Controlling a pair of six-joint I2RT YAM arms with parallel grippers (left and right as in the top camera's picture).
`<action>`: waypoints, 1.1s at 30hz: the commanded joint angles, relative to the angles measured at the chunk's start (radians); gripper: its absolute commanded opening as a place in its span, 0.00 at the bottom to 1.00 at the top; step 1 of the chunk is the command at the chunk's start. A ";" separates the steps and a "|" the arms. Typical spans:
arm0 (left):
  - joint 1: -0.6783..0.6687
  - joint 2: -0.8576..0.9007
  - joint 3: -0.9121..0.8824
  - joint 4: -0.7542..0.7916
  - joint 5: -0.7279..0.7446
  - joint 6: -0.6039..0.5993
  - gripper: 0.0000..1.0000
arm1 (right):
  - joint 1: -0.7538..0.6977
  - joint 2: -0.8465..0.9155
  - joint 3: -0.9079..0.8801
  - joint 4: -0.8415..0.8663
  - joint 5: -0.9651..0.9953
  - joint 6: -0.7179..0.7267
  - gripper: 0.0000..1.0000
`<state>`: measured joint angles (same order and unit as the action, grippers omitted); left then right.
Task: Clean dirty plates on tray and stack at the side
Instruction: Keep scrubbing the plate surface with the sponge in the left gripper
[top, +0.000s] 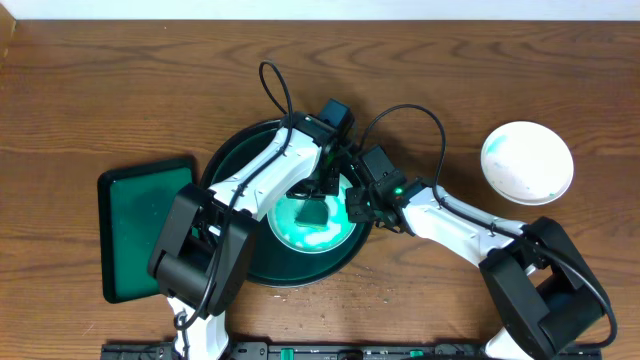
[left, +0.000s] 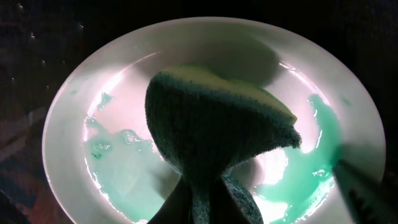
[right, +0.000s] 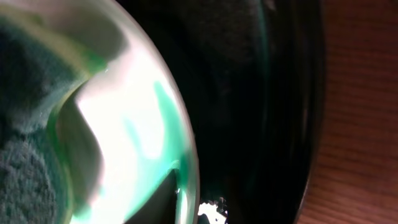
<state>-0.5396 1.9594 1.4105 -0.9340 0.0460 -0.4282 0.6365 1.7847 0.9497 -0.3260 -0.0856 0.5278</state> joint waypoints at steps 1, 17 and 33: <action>0.000 -0.012 0.004 -0.003 -0.013 0.009 0.07 | 0.019 0.016 0.002 0.012 -0.002 0.019 0.01; 0.000 -0.012 0.004 -0.079 -0.310 0.007 0.07 | 0.049 0.016 0.002 -0.003 0.033 0.037 0.01; 0.013 -0.012 -0.136 0.088 -0.211 0.023 0.07 | 0.050 0.015 0.002 -0.003 0.032 0.036 0.01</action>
<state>-0.5385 1.9526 1.3190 -0.8482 -0.2005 -0.4137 0.6701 1.7874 0.9527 -0.3141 -0.0700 0.5594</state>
